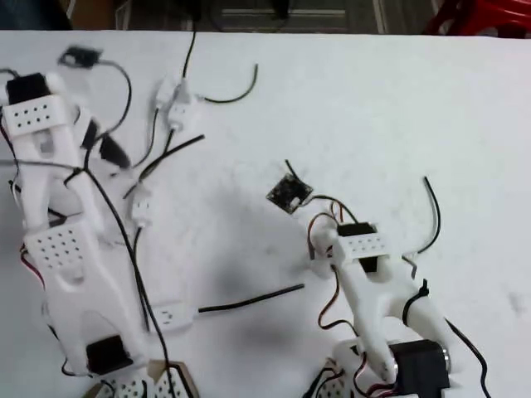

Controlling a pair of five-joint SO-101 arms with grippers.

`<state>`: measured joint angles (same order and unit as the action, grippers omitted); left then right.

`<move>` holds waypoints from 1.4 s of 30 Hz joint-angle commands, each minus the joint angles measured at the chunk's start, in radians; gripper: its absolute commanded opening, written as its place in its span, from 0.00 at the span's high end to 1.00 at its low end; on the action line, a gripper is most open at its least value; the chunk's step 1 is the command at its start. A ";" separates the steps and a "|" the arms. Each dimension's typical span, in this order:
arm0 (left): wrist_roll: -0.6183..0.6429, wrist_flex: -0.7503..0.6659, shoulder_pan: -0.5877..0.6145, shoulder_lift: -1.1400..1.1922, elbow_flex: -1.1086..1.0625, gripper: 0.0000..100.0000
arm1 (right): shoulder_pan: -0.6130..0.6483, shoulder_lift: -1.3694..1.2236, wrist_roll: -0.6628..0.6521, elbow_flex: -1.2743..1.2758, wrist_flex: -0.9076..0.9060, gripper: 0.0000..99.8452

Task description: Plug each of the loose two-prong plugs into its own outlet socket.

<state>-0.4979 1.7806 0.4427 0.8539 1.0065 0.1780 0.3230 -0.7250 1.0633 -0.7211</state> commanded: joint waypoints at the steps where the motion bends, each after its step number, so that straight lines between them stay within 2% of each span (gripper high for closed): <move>1: 0.009 0.003 0.018 -0.074 -0.218 0.66 | -0.013 0.008 -0.002 0.000 0.025 0.98; 8: 0.011 0.005 -0.015 -0.077 -0.273 0.66 | -0.013 0.008 -0.002 0.000 0.025 0.98; 19: 0.018 0.002 -0.194 -0.065 -0.276 0.66 | -0.013 0.008 -0.002 0.000 0.025 0.98; 28: 0.018 -0.003 -0.206 0.070 -0.265 0.66 | -0.013 0.008 -0.002 0.000 0.024 0.98; 30: 0.018 -0.003 -0.211 0.077 -0.265 0.70 | -0.013 0.008 -0.002 0.000 0.024 0.98; 34: 0.017 -0.003 -0.217 0.068 -0.264 0.88 | -0.013 0.008 -0.002 0.000 0.024 0.98; 35: 0.017 -0.002 -0.219 0.062 -0.255 0.89 | -0.013 0.008 -0.002 0.000 0.024 0.98; 42: 0.018 0.002 -0.240 -0.024 -0.198 0.89 | -0.013 0.008 -0.002 0.000 0.024 0.98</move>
<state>-0.4872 1.7806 0.2309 0.9352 0.7319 0.1780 0.3230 -0.7250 1.0633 -0.7211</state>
